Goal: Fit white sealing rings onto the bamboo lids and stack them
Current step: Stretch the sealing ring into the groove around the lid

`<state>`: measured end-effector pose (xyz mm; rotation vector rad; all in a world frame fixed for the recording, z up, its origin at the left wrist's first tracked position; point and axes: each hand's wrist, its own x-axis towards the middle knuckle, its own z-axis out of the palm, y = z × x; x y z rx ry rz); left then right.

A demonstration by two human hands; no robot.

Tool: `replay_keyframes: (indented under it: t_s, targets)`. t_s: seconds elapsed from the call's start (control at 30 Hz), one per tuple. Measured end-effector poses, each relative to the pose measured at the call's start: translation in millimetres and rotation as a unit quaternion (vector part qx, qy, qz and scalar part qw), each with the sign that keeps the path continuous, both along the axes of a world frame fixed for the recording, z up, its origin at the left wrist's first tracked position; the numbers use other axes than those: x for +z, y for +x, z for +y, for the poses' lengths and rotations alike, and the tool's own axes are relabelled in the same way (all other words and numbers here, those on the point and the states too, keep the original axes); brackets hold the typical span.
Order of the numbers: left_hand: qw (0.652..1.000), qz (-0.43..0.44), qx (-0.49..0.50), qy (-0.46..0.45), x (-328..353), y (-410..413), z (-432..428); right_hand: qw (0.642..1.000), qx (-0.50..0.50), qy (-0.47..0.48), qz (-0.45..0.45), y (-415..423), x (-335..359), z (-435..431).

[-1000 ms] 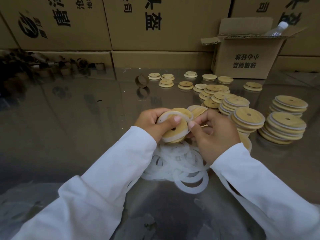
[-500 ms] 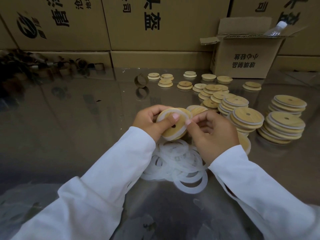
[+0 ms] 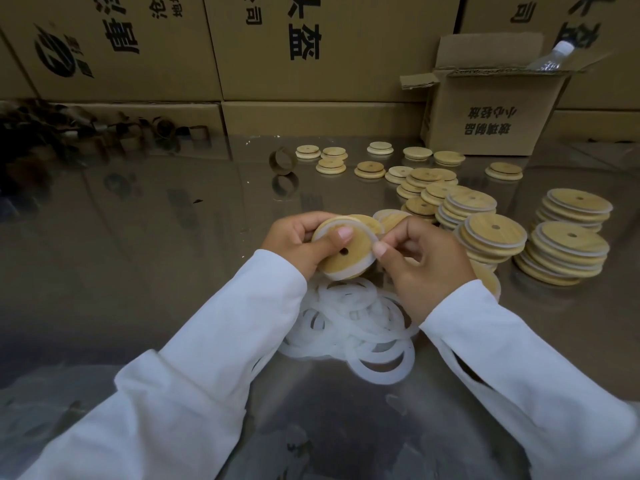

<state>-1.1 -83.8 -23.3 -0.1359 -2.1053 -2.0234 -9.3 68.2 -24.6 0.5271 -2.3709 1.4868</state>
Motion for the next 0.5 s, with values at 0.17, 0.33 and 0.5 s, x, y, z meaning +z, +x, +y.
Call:
replay_keyframes:
  t_s: [0.17, 0.33, 0.5]
  targets:
    - [0.999, -0.016, -0.003, 0.033, 0.8, 0.9, -1.8, 1.000, 0.013, -0.012, -0.020, 0.0, 1.2, 1.0]
    - [1.000, 0.002, 0.008, 0.030, 1.2, 0.9, -1.1, 0.998, -0.002, -0.047, -0.032, -0.3, -1.4, -1.8]
    - [0.999, 0.033, 0.041, 0.011, -0.5, 0.4, 5.1, 0.996, -0.049, -0.068, -0.033, 2.7, -7.9, -8.3]
